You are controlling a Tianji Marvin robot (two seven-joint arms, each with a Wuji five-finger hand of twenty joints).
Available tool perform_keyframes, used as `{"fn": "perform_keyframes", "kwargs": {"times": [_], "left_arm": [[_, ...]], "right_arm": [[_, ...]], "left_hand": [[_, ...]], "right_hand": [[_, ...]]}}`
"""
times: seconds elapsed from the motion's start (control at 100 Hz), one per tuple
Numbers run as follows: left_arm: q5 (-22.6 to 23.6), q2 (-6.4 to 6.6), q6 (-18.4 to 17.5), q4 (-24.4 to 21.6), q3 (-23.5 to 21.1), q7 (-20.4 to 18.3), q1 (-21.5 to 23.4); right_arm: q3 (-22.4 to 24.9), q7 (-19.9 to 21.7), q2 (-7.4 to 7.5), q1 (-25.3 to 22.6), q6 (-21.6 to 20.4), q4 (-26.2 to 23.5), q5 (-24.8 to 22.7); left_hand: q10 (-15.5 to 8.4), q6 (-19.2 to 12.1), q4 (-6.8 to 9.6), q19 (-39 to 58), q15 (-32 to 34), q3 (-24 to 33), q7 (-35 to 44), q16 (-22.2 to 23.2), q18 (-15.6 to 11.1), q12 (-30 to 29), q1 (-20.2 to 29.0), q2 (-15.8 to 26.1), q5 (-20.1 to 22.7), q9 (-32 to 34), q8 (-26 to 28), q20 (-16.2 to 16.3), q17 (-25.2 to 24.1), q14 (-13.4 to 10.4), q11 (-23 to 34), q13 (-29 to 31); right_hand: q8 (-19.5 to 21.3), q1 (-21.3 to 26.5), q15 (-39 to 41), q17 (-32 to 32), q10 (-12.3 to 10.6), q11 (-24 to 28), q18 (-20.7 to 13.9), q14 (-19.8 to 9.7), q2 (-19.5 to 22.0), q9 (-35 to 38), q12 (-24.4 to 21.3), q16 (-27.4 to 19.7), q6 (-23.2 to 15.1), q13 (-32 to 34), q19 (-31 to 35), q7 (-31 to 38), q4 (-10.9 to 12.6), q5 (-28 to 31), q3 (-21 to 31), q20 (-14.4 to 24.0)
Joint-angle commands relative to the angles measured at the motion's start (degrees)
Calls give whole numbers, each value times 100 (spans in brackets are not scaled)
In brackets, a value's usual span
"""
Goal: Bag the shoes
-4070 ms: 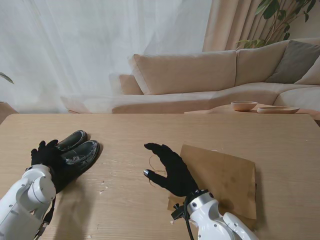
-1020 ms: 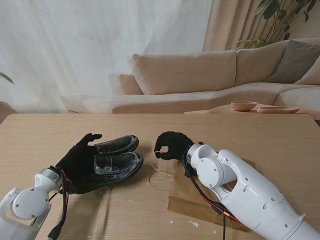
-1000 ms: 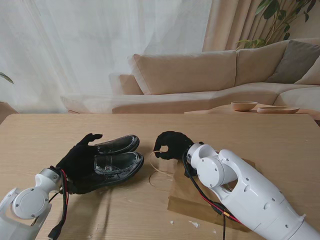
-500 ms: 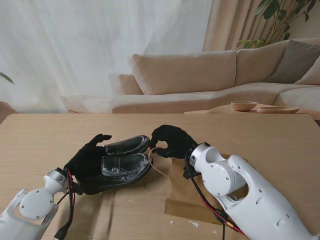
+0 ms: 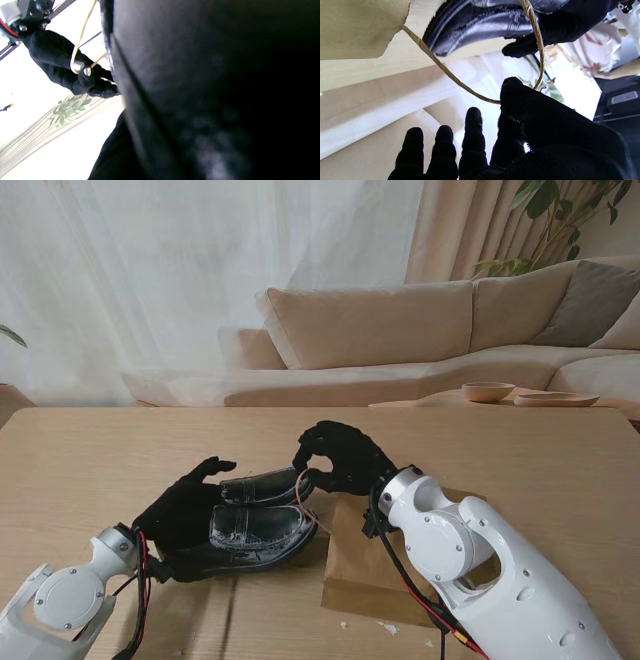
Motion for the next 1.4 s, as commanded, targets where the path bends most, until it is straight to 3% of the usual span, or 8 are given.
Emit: {"fn": "perform_keyframes", "kwargs": {"times": [0.0, 0.25, 0.37, 0.44, 0.52, 1.12, 1.21, 1.39], "left_arm": [[21, 7, -10, -176, -4, -50, 13], [233, 18, 87, -290, 131, -21, 42], [287, 12, 116, -343, 220, 25, 47], [300, -1, 102, -365, 274, 92, 45], [335, -23, 86, -389, 347, 206, 36], [458, -89, 512, -646, 1087, 479, -110], [428, -95, 598, -712, 1196, 489, -110], [439, -97, 677, -817, 1322, 514, -67]], "right_arm": [[2, 58, -52, -13, 20, -45, 13], [-19, -5, -61, -32, -44, -73, -5], [-22, -26, -63, -47, -77, -77, -9], [-22, -38, -64, -57, -97, -71, -9], [-21, -36, -62, -64, -122, -63, -7], [-165, -121, -79, -42, -459, -38, 125], [-220, -140, -86, 4, -512, -13, 155], [-285, -207, -109, 83, -522, 36, 184]], "left_hand": [[-45, -1056, 285, 91, 54, 457, 963, 70, 30, 78, 338, 465, 222, 23, 404, 81, -70, -73, 99, 45], [-9, -1038, 268, 249, 272, 513, 893, 592, 41, 221, 315, 466, 222, 27, 460, 349, -100, 24, 257, 39], [47, -1047, 253, 490, 610, 556, 882, 2011, 24, 785, 288, 435, 226, 9, 432, 950, -160, 107, 723, -36], [108, -1039, 234, 655, 721, 627, 912, 3417, 14, 1396, 253, 406, 237, -45, 423, 1575, -207, 152, 1186, -118], [169, -1054, 208, 863, 949, 728, 940, 4080, 36, 1908, 201, 358, 259, -91, 427, 2054, -265, 229, 1710, -121], [321, -1035, 193, 1096, 1917, 764, 1000, 5144, 98, 2658, 203, 372, 224, -17, 464, 2876, -339, 427, 2247, -38], [422, -1031, 195, 1187, 2271, 750, 1011, 5590, 117, 3686, 216, 378, 213, 96, 460, 3329, -377, 464, 2355, -29], [884, -1032, 186, 1730, 4147, 756, 1047, 7143, 209, 5983, 219, 348, 209, 851, 471, 5180, -561, 582, 2898, -8]], "right_hand": [[365, 166, 31, 25, -24, 19, -27, -56, 275, 13, 52, 62, -187, 34, 90, 379, 285, 158, 126, -97], [387, 160, 38, 35, -34, 18, -31, -57, 273, 15, 55, 66, -190, 37, 98, 363, 292, 163, 121, -99], [398, 160, 45, 37, -40, 11, -36, -61, 279, 17, 54, 69, -192, 36, 99, 353, 291, 159, 119, -102], [404, 161, 52, 42, -43, 10, -38, -58, 277, 23, 54, 73, -199, 38, 102, 350, 288, 167, 114, -103], [407, 162, 53, 40, -40, 8, -37, -59, 278, 20, 54, 74, -201, 36, 101, 342, 287, 167, 110, -105], [426, 166, 70, 43, -57, -8, -22, -63, 276, 59, 52, 82, -202, 40, 112, 310, 287, 182, 100, -111], [434, 165, 69, 43, -58, -14, -22, -64, 289, 58, 50, 82, -221, 38, 113, 303, 284, 174, 89, -113], [441, 167, 81, 48, -51, -22, -20, -62, 304, 65, 48, 88, -254, 43, 115, 281, 275, 172, 60, -115]]}}
